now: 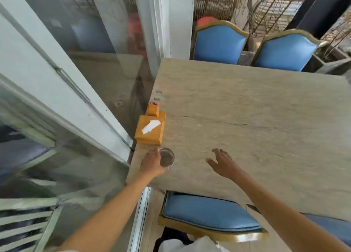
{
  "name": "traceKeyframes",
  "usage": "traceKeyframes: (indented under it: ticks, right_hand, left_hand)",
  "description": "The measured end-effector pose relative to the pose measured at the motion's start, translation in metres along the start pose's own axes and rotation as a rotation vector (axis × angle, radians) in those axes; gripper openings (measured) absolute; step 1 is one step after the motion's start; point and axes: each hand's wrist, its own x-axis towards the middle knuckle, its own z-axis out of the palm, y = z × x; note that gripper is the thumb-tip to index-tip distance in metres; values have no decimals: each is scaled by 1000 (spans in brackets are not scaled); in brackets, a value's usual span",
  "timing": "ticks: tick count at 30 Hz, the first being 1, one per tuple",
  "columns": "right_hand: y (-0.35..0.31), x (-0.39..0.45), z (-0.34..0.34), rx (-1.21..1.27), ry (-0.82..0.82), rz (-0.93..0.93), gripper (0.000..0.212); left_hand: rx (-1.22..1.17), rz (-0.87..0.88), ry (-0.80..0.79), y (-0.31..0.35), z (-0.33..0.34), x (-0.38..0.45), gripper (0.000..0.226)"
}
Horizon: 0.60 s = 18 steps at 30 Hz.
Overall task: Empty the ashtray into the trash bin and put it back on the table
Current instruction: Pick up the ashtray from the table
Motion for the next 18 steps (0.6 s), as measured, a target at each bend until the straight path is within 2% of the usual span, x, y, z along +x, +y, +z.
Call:
traceKeyframes:
  ticks: [7, 18]
  right_hand:
    - [-2, 17, 14, 58, -11, 135, 65]
    - [-2, 11, 21, 166, 31, 169, 61]
  left_hand:
    - [45, -4, 6, -15, 14, 32, 122]
    - [71, 44, 45, -15, 27, 50, 116]
